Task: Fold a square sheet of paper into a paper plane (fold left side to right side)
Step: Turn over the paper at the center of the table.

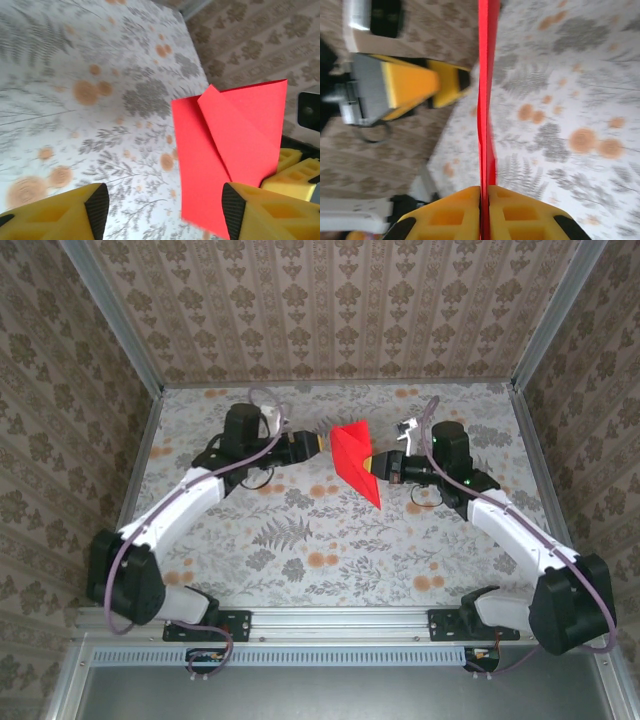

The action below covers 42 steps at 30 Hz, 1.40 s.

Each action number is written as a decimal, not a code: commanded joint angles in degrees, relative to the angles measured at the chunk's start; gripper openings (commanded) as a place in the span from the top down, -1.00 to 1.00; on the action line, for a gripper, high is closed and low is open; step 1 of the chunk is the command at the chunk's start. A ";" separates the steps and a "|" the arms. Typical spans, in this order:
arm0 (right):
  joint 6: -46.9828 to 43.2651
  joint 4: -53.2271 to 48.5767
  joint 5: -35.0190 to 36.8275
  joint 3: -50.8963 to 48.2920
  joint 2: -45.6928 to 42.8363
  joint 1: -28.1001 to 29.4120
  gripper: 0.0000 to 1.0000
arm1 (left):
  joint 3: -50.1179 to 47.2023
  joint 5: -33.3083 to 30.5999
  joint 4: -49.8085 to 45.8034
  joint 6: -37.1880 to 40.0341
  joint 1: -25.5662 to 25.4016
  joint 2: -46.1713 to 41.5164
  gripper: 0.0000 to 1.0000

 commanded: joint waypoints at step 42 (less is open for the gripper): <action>-21.11 -63.56 70.24 52.00 58.52 35.12 0.32 | -13.31 -23.97 -18.34 2.14 10.79 -27.84 -0.61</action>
